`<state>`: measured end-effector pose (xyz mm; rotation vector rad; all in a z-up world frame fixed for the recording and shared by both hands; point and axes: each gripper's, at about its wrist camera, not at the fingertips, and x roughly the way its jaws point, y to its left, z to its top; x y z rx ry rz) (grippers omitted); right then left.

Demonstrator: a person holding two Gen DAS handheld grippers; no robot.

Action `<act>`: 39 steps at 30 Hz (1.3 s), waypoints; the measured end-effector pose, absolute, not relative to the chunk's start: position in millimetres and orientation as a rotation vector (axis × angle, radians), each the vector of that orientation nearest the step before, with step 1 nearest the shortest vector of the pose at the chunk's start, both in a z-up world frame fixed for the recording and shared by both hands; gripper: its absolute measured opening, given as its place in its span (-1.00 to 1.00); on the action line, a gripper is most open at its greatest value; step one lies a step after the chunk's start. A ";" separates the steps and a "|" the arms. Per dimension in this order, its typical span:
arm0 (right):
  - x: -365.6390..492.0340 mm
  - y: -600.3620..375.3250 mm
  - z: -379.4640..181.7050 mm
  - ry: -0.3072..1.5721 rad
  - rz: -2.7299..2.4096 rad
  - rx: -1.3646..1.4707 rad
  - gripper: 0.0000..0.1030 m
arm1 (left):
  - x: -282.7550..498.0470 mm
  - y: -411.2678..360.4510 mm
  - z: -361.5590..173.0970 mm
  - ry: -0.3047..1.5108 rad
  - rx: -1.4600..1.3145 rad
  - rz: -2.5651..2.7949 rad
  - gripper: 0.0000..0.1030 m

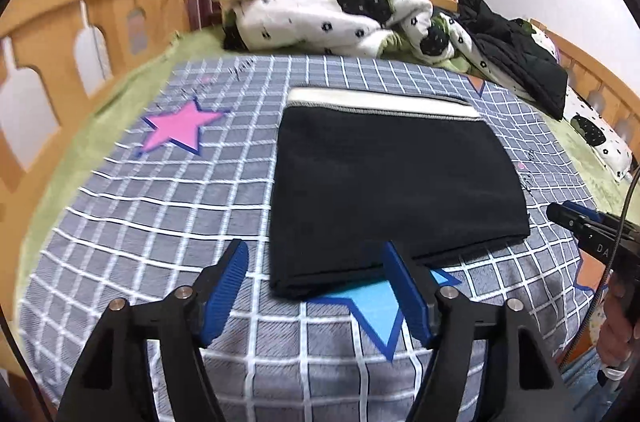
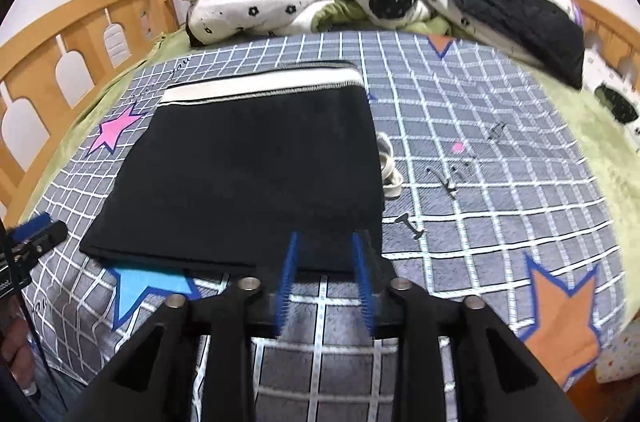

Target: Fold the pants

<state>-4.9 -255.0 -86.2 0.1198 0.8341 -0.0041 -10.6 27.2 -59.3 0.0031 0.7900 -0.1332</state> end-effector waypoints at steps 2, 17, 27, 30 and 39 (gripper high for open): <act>-17.4 -251.7 -75.4 0.808 -0.005 0.108 -0.01 | -21.6 30.3 -49.1 0.770 -0.006 -0.123 0.47; -88.4 -237.8 -37.8 0.711 0.001 0.118 0.85 | -76.9 48.8 -12.8 0.699 -0.083 -0.033 0.73; -109.6 -246.5 -38.2 0.695 -0.025 0.137 0.85 | -84.8 34.8 -14.6 0.676 -0.007 -0.025 0.73; -114.7 -247.4 -38.1 0.687 -0.034 0.125 0.85 | -85.3 32.4 -16.2 0.677 0.003 -0.028 0.73; -115.7 -248.6 -35.5 0.673 -0.045 0.102 0.85 | -85.8 24.5 -19.6 0.683 0.025 -0.039 0.73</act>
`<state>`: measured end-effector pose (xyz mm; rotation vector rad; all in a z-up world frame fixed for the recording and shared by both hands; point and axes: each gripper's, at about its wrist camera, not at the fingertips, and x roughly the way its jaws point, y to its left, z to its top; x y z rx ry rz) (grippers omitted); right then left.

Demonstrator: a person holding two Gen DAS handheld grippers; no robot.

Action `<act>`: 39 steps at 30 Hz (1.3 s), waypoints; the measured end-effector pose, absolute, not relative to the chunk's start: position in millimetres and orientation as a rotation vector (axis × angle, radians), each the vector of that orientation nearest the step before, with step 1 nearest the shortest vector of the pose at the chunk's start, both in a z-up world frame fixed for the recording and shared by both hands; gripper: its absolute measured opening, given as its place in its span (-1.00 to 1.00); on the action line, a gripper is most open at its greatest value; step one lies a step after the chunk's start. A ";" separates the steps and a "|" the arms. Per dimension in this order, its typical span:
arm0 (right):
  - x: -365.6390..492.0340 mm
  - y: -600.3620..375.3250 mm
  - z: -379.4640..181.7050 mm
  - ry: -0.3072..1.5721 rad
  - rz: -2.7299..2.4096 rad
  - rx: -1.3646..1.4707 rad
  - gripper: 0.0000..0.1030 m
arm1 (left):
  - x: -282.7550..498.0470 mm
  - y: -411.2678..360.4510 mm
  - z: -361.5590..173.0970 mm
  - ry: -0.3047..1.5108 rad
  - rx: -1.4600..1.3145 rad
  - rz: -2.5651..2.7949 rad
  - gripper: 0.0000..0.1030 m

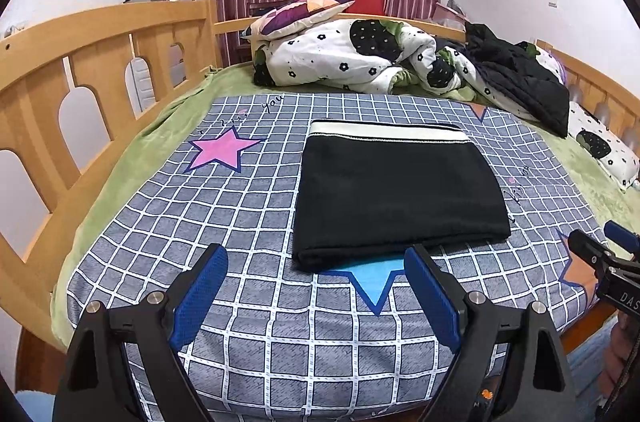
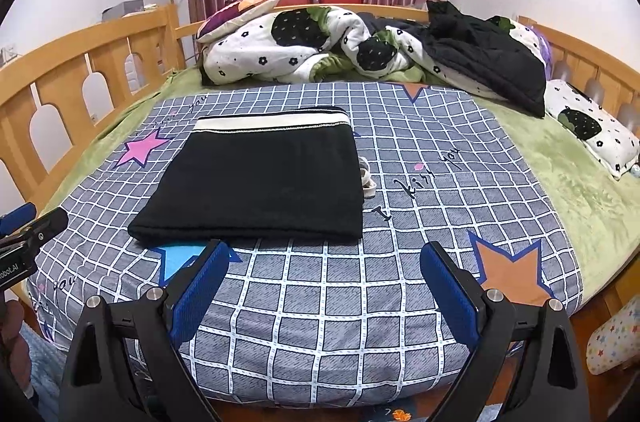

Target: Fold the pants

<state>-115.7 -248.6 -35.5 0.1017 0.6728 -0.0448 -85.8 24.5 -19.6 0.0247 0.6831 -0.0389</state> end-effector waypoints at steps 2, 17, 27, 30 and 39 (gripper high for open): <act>-115.8 -248.2 -35.9 0.674 -0.047 0.101 0.85 | -85.1 24.0 -20.5 0.686 0.026 -0.040 0.73; -116.7 -248.0 -35.5 0.664 -0.050 0.088 0.85 | -85.8 25.6 -21.6 0.685 0.026 -0.048 0.73; -117.6 -247.3 -34.6 0.661 -0.054 0.086 0.85 | -86.5 24.4 -21.8 0.682 0.031 -0.051 0.73; -117.6 -247.2 -34.7 0.661 -0.055 0.084 0.85 | -86.4 23.3 -21.7 0.683 0.031 -0.051 0.73; -118.2 -249.3 -35.2 0.659 -0.055 0.088 0.85 | -86.4 23.7 -21.0 0.681 0.030 -0.054 0.73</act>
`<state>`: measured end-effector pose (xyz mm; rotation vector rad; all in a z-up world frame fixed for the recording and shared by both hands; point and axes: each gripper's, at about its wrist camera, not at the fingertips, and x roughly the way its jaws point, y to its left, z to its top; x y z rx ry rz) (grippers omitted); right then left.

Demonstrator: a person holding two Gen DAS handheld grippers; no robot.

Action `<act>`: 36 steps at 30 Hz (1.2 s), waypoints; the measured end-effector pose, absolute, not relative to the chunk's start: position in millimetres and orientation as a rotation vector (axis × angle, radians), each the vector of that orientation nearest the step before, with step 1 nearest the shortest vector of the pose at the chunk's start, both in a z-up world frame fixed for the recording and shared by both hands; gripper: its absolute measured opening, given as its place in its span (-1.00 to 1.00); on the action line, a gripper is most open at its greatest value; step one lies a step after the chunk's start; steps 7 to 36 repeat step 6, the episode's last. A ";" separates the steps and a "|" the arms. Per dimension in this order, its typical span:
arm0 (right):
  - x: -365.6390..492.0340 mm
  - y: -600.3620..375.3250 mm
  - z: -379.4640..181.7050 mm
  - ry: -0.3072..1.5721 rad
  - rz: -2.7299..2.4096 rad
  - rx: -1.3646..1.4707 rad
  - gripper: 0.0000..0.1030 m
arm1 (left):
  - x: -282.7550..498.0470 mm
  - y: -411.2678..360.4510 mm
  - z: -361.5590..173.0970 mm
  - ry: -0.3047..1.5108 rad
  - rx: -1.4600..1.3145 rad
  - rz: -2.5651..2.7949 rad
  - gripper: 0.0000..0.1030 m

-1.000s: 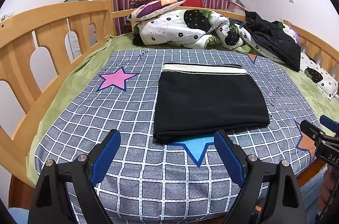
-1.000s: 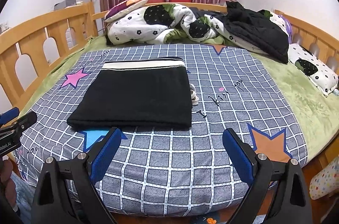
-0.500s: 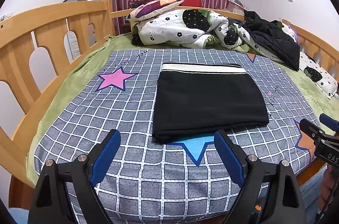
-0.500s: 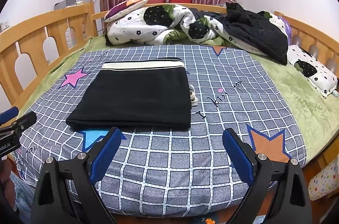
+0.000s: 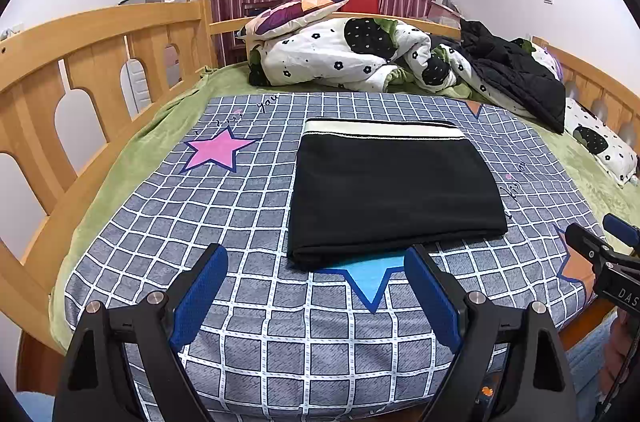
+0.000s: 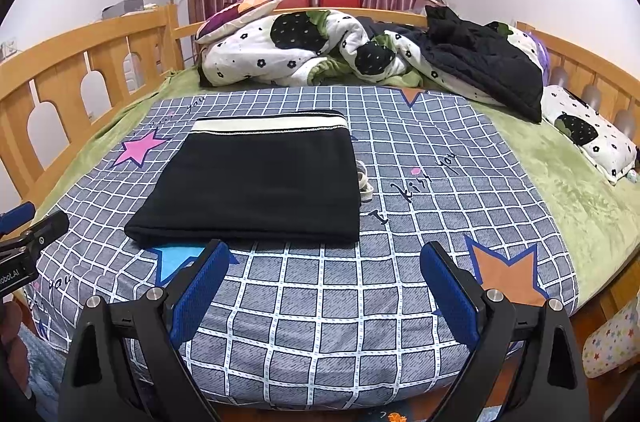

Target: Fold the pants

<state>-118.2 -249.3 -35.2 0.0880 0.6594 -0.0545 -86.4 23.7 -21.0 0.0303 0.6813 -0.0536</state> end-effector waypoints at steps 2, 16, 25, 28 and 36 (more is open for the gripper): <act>-118.3 -249.6 -35.2 0.659 -0.054 0.088 0.85 | -86.0 23.6 -21.2 0.682 0.030 -0.054 0.73; -118.4 -250.3 -35.3 0.660 -0.055 0.087 0.85 | -85.3 24.0 -21.6 0.685 0.037 -0.058 0.73; -118.4 -250.3 -35.3 0.660 -0.055 0.087 0.85 | -85.3 24.0 -21.6 0.685 0.037 -0.058 0.73; -118.4 -250.3 -35.3 0.660 -0.055 0.087 0.85 | -85.3 24.0 -21.6 0.685 0.037 -0.058 0.73; -118.4 -250.3 -35.3 0.660 -0.055 0.087 0.85 | -85.3 24.0 -21.6 0.685 0.037 -0.058 0.73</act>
